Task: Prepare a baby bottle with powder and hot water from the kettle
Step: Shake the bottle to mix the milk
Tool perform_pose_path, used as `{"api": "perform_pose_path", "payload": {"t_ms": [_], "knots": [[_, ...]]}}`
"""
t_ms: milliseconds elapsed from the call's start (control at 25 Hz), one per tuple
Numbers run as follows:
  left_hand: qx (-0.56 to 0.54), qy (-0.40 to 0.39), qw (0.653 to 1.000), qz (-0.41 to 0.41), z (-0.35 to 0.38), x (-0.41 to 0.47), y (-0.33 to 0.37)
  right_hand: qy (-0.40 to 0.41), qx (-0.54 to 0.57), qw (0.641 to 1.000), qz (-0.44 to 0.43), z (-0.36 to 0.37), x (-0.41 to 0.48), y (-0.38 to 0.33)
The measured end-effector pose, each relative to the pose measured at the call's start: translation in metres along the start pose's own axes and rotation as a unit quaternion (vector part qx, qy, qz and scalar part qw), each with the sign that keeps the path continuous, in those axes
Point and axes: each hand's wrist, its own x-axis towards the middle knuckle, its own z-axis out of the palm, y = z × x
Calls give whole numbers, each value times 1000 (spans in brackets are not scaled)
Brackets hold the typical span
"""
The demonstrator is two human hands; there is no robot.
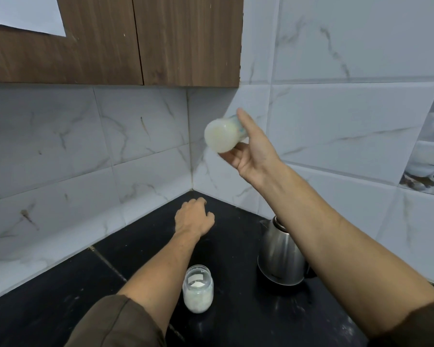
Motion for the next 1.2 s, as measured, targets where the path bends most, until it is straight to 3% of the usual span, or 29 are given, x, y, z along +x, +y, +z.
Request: {"api": "perform_pose_path", "payload": {"t_ms": [80,120,280,320,480,640,840,1000,1200], "knots": [[0,-4,1000,-2,-1,1,0,-77,-129,989,-4,1,-7,5],[0,-5,1000,-1,-1,1,1,-85,-139,987,-11,2,-9,6],[0,-1,1000,4,-3,-2,0,24,79,996,27,3,-2,5],[0,0,1000,2,-4,-3,-1,22,70,997,33,2,-1,6],[-1,2,1000,-3,-7,-2,-2,-69,-109,991,25,7,-14,9],[1,6,1000,2,-6,-5,-3,0,59,996,68,8,-7,5],[-1,5,1000,-5,-8,-4,-4,-121,-98,985,77,6,-11,6],[1,6,1000,0,-7,-6,-4,3,63,993,97,11,-7,3],[-1,0,1000,2,-7,-4,-1,-85,-105,990,34,11,-12,2]]}}
